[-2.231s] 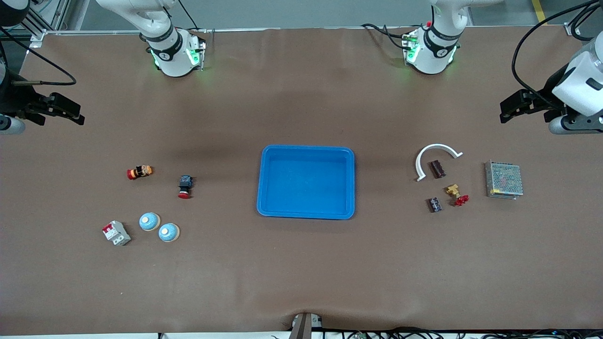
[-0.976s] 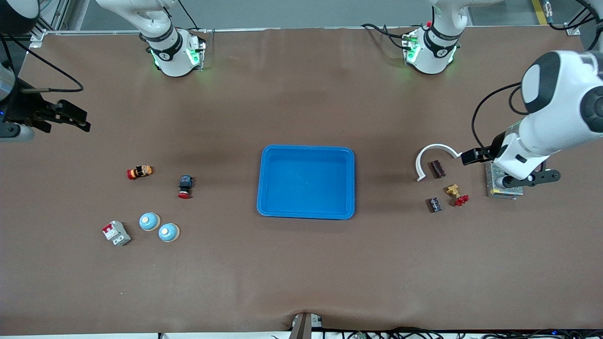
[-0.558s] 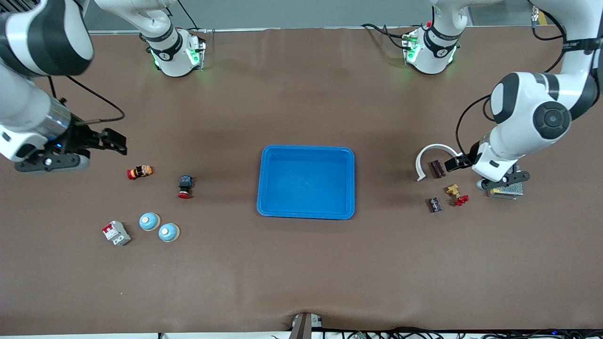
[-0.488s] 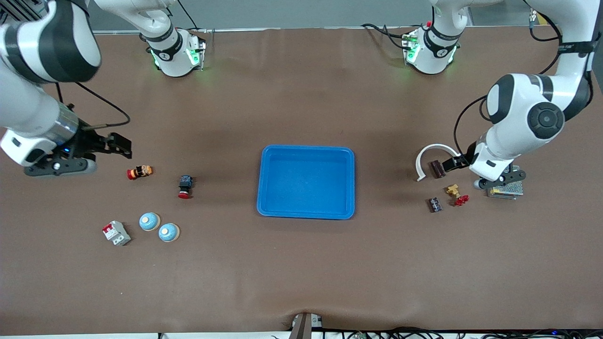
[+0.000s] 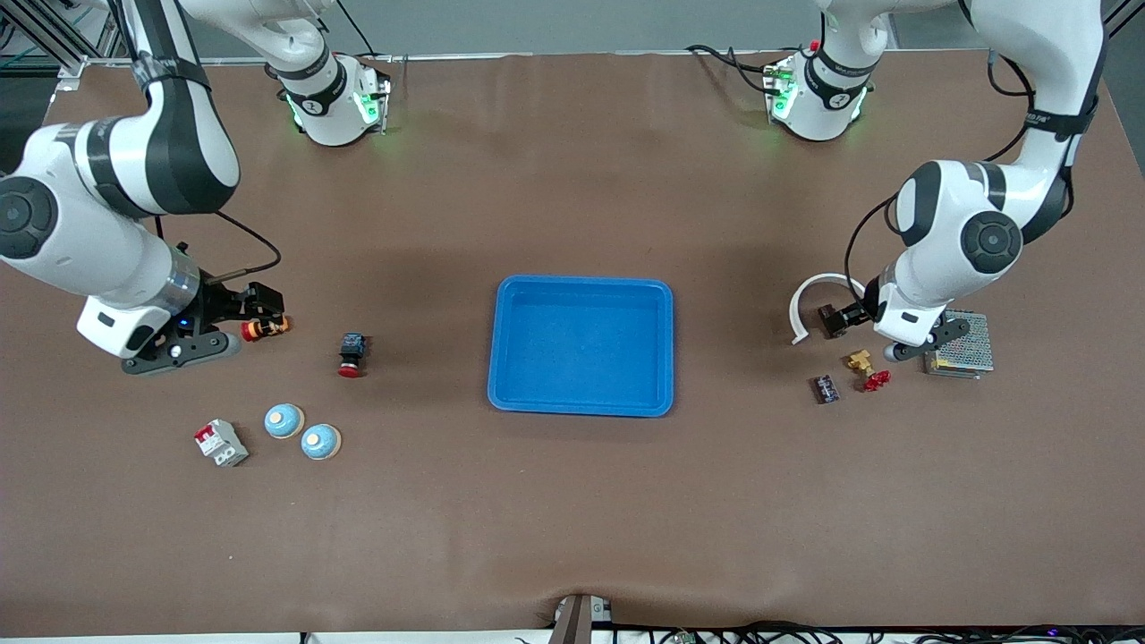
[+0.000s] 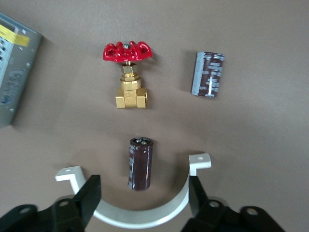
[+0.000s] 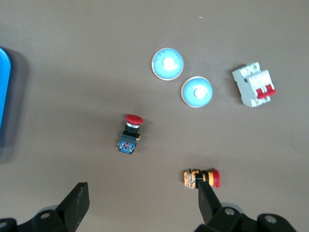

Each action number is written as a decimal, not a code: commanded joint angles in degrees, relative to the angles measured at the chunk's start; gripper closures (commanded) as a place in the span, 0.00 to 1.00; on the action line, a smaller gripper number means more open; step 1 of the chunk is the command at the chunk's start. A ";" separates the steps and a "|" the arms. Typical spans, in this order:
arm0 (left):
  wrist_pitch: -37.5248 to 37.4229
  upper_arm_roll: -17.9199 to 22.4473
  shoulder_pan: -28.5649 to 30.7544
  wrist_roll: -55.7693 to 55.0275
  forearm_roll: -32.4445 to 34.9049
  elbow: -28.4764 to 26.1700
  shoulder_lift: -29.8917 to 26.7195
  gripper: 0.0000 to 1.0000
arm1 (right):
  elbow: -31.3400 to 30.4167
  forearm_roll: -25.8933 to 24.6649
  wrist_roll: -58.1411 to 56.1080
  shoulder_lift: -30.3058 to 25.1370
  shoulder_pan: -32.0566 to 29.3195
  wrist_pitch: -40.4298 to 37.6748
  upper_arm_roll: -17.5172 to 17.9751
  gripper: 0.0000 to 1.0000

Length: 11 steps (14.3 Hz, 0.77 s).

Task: Place electrolytic capacitor and blue bell in tray
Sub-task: 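Grasp the brown capacitor with the left gripper while the right gripper lowers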

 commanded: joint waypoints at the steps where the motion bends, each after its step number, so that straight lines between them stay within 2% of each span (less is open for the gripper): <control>1: 4.28 0.36 0.15 -1.69 -0.22 -1.50 2.39 0.27 | -0.40 -0.59 -5.66 1.54 0.95 2.39 -0.08 0.00; 6: 6.14 0.45 1.99 -2.22 -0.22 -1.94 5.22 0.39 | -0.66 -0.68 -25.07 7.16 -0.71 10.38 -0.08 0.00; 11: 6.93 0.27 1.99 -3.54 -0.22 -1.85 7.23 0.46 | -0.66 -0.60 -36.33 13.40 -4.40 18.11 -0.08 0.00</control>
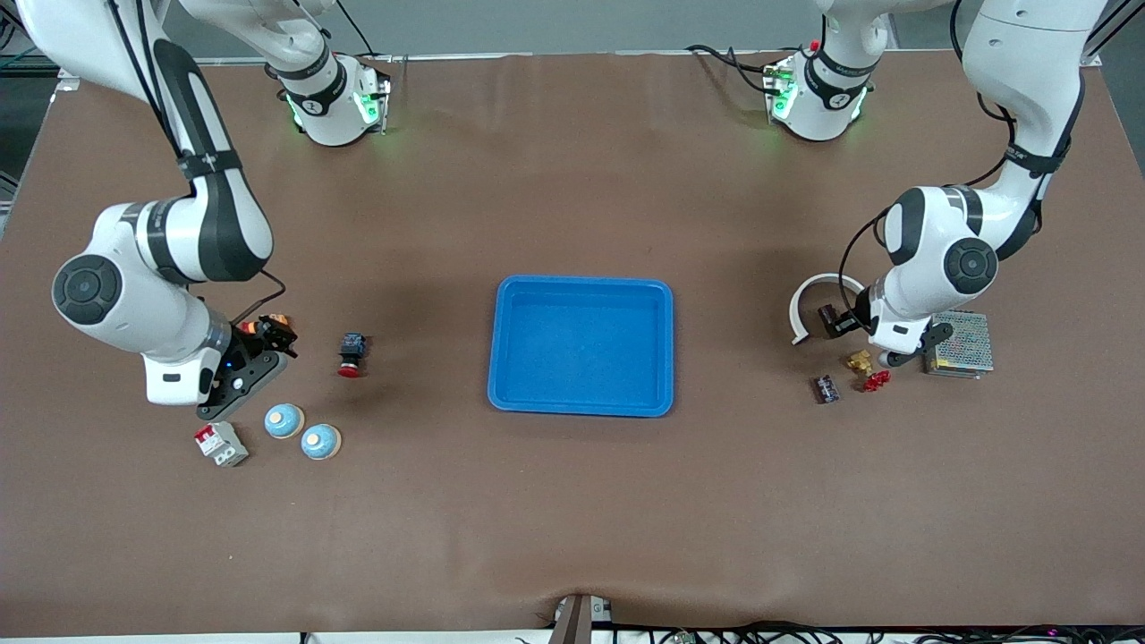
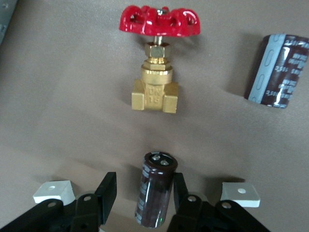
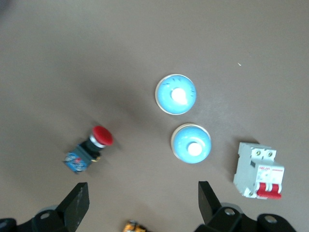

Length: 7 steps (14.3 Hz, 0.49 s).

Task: Place electrolytic capacitor and blue bell in tray
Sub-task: 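Grasp the brown capacitor with the left gripper while the right gripper lowers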

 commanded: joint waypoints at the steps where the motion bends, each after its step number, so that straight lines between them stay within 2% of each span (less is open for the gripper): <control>1: 1.49 -0.15 -0.18 -1.11 -0.22 -0.35 1.02 0.47 | 0.48 -0.58 -5.63 3.52 -2.42 3.80 0.55 0.00; 3: 1.58 -0.15 -0.27 -1.11 -0.22 -0.18 1.90 0.54 | 0.66 -0.58 -7.22 5.28 -2.77 5.82 0.55 0.00; 4: 1.58 -0.15 -0.36 -1.11 -0.22 0.00 2.25 0.62 | 0.66 -0.58 -7.40 6.07 -2.78 6.79 0.55 0.00; 7: 1.40 -0.15 -0.36 -1.02 -0.13 0.35 1.73 1.00 | 0.92 -0.58 -8.10 8.18 -2.42 9.61 0.55 0.00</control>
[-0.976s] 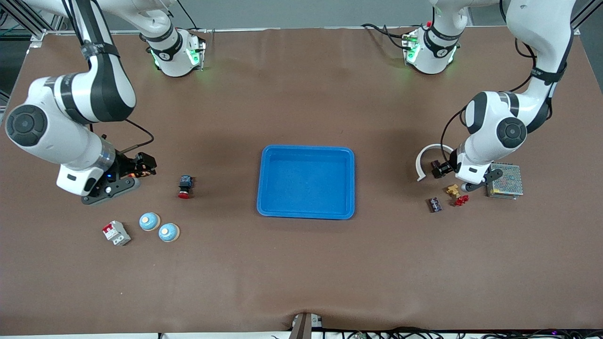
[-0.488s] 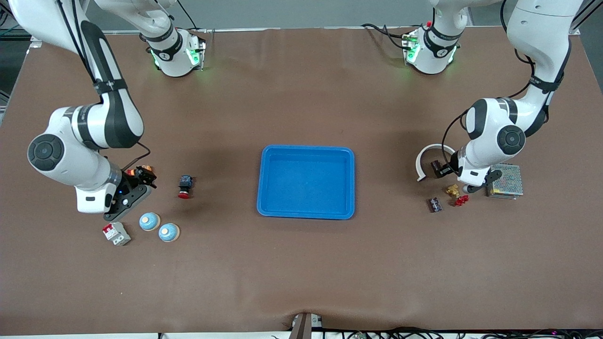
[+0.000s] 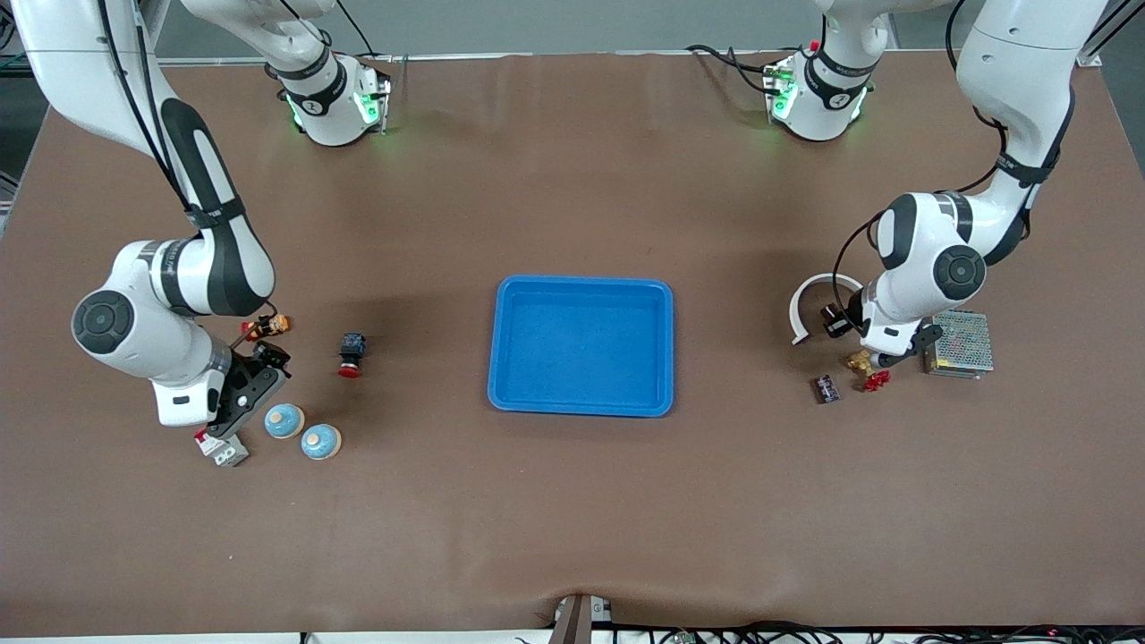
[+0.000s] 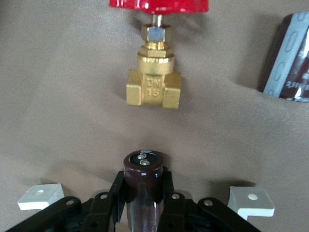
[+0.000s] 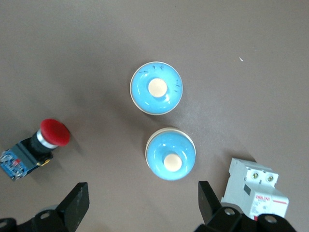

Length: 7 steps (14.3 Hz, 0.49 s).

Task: Place electrolytic capacitor and blue bell in tray
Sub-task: 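Grasp the brown capacitor with the left gripper while the right gripper lowers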

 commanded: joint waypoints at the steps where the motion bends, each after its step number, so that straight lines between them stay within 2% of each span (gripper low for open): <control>1: 0.06 -0.05 -0.25 -0.89 -0.13 0.43 -1.03 1.00 | 1.17 -0.58 -2.37 2.30 -0.32 2.40 0.44 0.00; 4: -2.65 -0.58 -0.51 -0.98 -0.13 1.83 -4.37 1.00 | 2.31 -0.58 -4.92 4.58 -0.76 4.17 0.53 0.00; 7: -13.27 -3.55 -0.96 -1.33 -0.13 8.75 -6.14 1.00 | 4.07 -0.49 -7.03 6.69 -1.37 4.26 0.44 0.00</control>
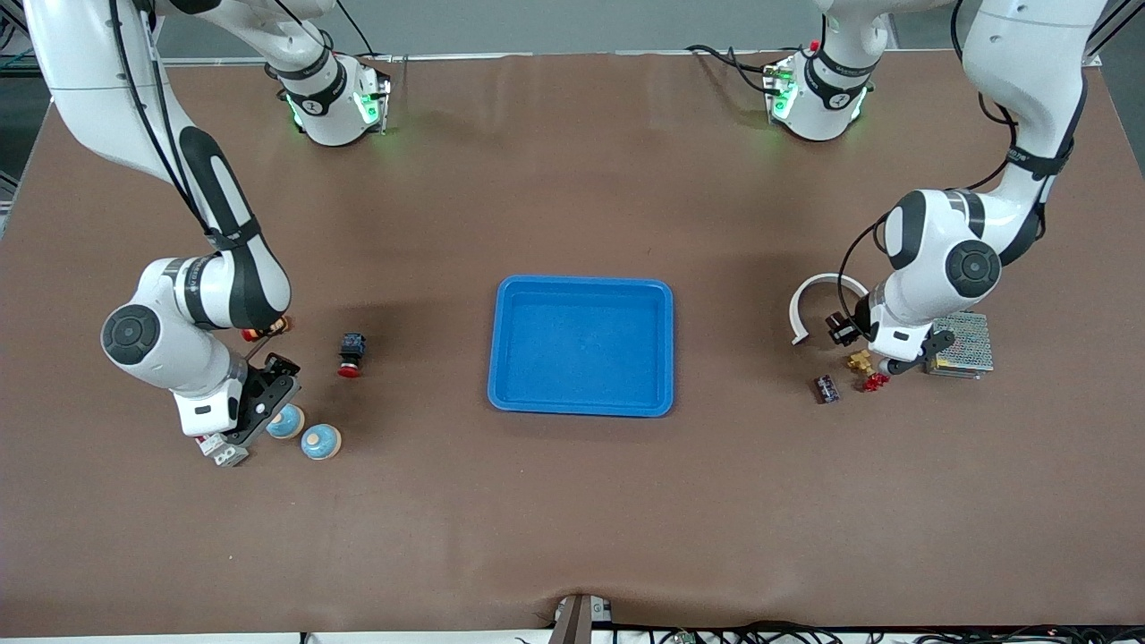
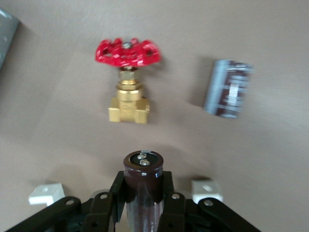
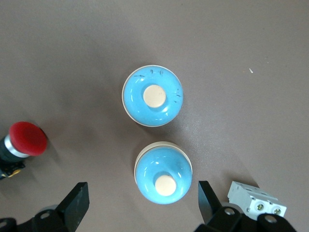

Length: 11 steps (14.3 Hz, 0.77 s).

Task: Place electrolytic capacitor and blue bell in tray
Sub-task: 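Grasp the brown capacitor with the left gripper while the right gripper lowers, then carry the capacitor to the tray while the right gripper grasps a bell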

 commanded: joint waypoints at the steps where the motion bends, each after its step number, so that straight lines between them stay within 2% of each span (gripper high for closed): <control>1: -11.71 -3.07 -0.70 -1.77 -0.22 7.26 -2.29 1.00 | 3.10 -0.49 -2.81 2.74 -1.32 -0.09 0.56 0.00; 3: -16.92 -6.50 -1.23 -6.31 -0.22 12.71 -1.51 1.00 | 3.28 -0.41 -3.95 3.53 -1.84 0.35 0.56 0.00; 5: -17.99 -8.35 -4.46 -12.81 -0.22 15.89 0.25 1.00 | 3.20 -0.41 -5.62 4.24 -2.02 2.37 0.56 0.00; 7: -17.99 -8.27 -10.34 -19.05 -0.22 18.78 3.14 1.00 | 3.20 -0.41 -5.80 4.94 -2.46 2.99 0.56 0.00; 11: -17.90 -8.01 -18.27 -26.20 0.30 25.03 9.21 1.00 | 3.20 -0.32 -5.89 5.65 -2.37 3.69 0.56 0.00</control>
